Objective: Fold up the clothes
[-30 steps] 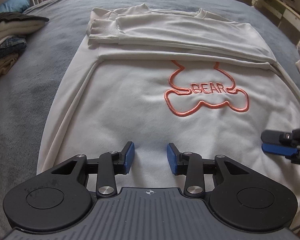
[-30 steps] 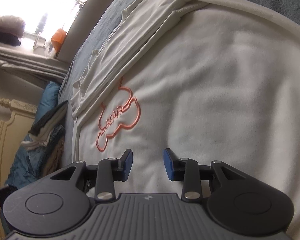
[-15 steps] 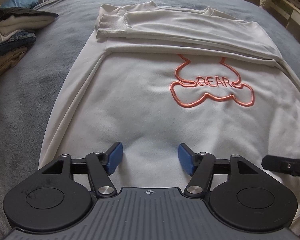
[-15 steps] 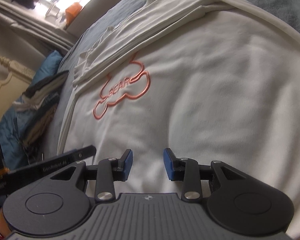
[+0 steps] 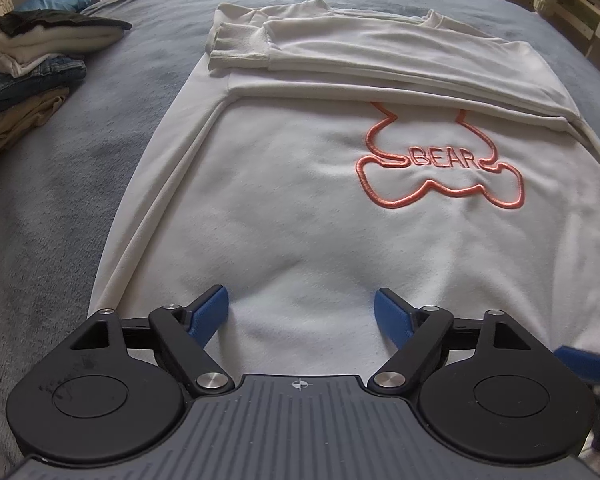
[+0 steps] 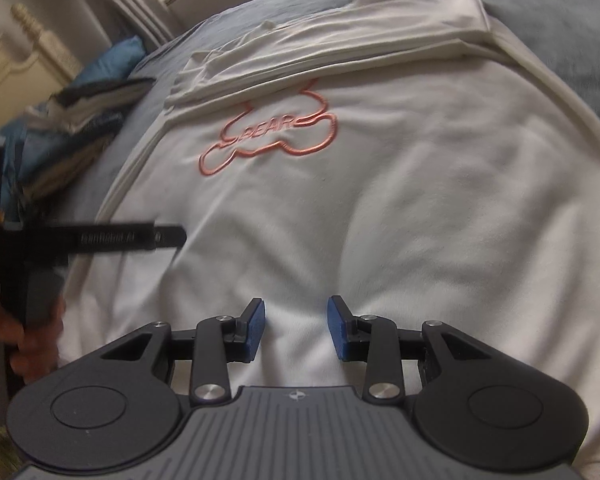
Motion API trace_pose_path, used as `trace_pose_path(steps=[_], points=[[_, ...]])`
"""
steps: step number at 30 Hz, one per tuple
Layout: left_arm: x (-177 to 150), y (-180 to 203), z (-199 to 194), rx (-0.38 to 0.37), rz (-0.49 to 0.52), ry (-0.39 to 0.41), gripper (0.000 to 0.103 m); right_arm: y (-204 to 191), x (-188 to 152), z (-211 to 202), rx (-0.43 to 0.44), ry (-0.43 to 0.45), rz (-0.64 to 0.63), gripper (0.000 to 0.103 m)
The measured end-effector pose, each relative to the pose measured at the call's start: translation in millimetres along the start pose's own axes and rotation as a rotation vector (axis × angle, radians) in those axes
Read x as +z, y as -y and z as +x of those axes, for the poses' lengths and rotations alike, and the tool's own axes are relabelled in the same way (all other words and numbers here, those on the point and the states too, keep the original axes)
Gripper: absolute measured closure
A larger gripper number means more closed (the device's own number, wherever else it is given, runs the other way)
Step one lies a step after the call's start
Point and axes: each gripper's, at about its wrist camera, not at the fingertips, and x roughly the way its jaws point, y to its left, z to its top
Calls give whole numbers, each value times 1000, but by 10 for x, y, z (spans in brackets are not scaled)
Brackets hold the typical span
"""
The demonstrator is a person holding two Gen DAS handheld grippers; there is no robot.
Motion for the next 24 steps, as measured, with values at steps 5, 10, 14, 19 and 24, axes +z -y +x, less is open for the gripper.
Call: trace_pose_path(steps=[5,10,14,19,24], points=[[-16,-24,23,24,-14,-6,7,-54,-131,-93,-19,-3,-38,66],[-31,-36,26,31,-15,-4,5,-125,-163,-172,-30,-1,-52,66],[-32,-31,29,38,-14,-4,4,-156,-128,-262,-49,51,-69,66],[-41,-26,39,53,-13,-3,0,-133,-125,-255,-64,57,-65,66],[-58,7,36,71,2,10,0,-100,-128,-228,-70,46,-47,66]])
